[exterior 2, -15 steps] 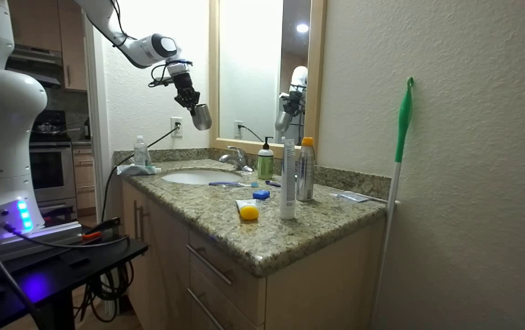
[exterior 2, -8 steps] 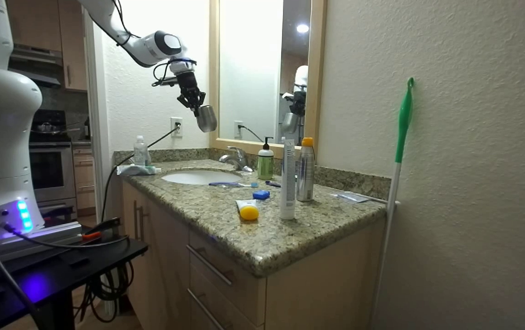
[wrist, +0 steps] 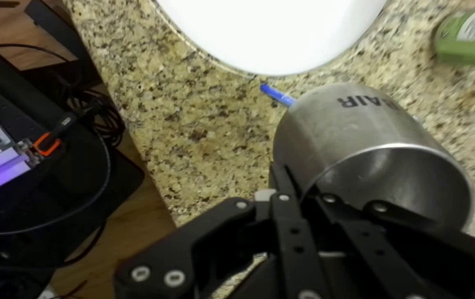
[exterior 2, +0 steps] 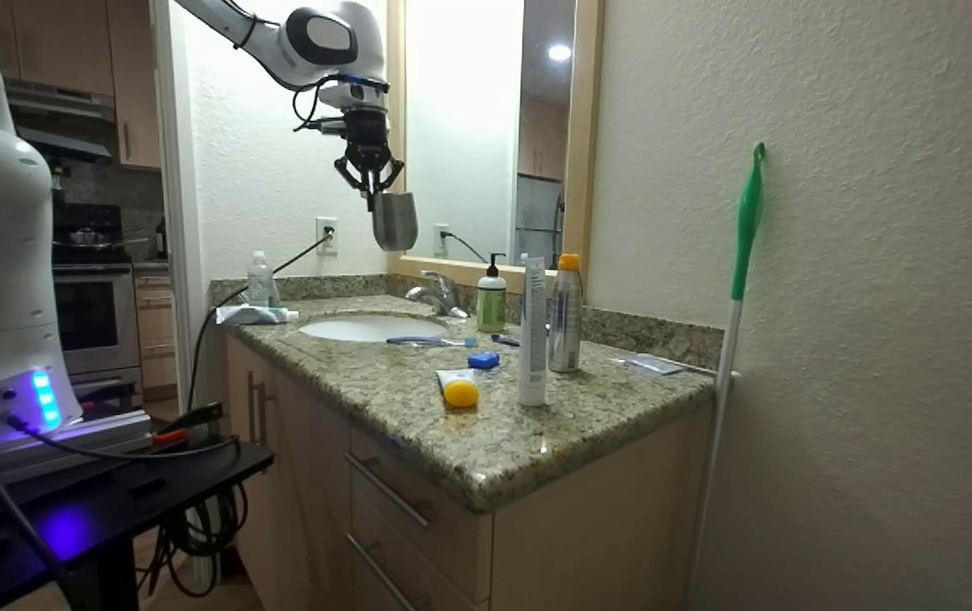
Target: Get the silver cup on the countertop and place it near the white tube with a yellow lid
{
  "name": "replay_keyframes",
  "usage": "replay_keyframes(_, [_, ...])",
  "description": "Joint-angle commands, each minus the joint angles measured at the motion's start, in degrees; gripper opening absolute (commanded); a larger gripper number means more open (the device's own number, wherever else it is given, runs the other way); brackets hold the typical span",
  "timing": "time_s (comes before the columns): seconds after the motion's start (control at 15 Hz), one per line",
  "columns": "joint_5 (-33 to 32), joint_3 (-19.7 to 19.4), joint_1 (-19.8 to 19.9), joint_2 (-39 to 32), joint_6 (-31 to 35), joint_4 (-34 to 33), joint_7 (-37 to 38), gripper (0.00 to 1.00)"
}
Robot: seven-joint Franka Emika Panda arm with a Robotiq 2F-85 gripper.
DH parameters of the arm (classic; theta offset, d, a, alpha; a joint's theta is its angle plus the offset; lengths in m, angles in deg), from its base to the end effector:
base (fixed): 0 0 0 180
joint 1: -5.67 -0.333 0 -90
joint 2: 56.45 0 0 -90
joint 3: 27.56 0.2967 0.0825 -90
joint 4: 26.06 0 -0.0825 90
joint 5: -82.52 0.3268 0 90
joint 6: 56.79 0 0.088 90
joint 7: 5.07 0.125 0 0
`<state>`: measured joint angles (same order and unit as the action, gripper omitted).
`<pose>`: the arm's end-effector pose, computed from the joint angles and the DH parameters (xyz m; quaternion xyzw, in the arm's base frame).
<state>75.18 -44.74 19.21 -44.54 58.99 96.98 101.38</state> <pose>0.3820 -0.2451 0.4777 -0.3904 0.9195 -0.0463 0.0005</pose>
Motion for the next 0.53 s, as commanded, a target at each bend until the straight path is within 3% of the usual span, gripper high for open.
replay_keyframes(0.0, [5.4,-4.5,6.5,-0.3,0.8,5.1,-3.1,0.02])
replay_keyframes(0.2, [10.1,-8.5,10.5,-5.5,1.7,6.3,-4.1,0.02])
replay_keyframes(0.27, [7.1,-6.6,10.0,-2.7,0.1,5.7,-3.4,0.07])
replay_keyframes(0.47, [8.9,-8.4,11.3,-5.8,0.9,6.2,-4.0,0.07])
